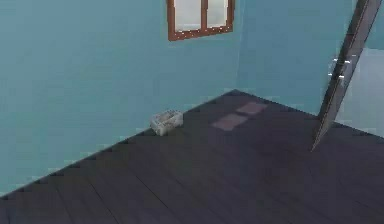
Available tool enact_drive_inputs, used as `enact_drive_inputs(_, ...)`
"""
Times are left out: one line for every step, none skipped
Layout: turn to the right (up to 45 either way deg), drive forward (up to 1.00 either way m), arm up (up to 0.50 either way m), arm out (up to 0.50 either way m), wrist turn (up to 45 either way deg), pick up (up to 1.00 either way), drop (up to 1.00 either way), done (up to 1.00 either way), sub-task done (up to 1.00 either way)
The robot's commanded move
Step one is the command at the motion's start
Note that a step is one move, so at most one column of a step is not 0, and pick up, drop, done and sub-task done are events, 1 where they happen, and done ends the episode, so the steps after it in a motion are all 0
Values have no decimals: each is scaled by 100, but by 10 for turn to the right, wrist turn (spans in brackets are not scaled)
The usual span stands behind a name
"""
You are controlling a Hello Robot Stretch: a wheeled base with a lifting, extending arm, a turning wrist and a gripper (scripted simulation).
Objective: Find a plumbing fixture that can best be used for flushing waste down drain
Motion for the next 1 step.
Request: enact_drive_inputs(450,0,0,0,0,0,0,0,0)
